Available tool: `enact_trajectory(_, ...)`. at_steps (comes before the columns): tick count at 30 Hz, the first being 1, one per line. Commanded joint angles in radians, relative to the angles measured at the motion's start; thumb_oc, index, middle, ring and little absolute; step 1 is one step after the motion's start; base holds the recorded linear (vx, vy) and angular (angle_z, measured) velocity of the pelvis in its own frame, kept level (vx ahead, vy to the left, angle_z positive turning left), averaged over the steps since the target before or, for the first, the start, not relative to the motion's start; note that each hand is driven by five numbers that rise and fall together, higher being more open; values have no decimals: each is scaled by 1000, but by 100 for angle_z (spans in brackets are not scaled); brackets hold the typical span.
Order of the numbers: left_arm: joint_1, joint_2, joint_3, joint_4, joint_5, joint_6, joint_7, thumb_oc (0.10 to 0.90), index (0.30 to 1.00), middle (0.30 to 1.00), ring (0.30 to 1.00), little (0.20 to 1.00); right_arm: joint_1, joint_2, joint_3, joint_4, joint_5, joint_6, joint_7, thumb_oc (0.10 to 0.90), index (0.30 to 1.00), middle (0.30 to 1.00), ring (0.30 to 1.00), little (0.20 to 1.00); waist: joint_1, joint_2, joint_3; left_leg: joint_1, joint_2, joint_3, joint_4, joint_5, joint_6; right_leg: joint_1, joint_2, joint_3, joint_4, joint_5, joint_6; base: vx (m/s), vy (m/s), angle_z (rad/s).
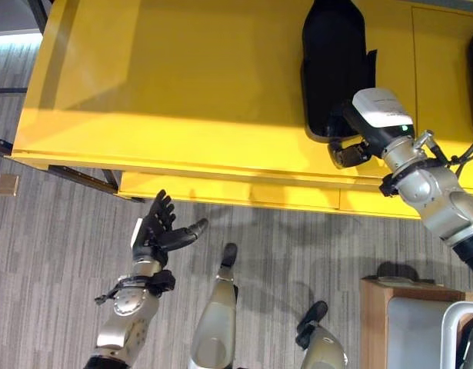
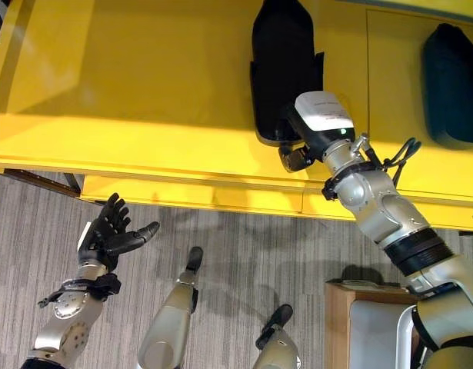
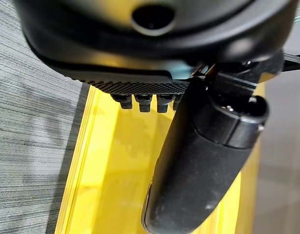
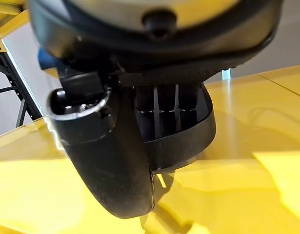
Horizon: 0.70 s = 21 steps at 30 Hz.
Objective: Move parts from the plastic box to the shelf.
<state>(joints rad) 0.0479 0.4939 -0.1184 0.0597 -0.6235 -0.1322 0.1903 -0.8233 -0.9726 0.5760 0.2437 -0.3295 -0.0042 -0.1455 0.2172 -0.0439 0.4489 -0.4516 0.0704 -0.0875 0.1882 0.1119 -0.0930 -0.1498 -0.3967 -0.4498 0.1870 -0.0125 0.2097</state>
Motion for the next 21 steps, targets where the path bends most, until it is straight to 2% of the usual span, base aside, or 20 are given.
enact_trajectory(1,-14,34,35,-99,-1,-112,11,900,1000,1000,1000,1000,-137,2,-34,-6,11,-15,-93,400,300,300,300,300,-4,-6,-36,31,34,66,-4,-29,42,25,33,20,106,-56,-77,-68,33,0)
enact_trajectory(21,-31,29,35,-100,4,-118,24,900,1000,1000,1000,1000,-174,73,-47,49,12,9,-126,400,300,300,300,300,0,-6,-33,29,23,67,-5,-35,54,20,35,29,103,-38,-72,0,0,0)
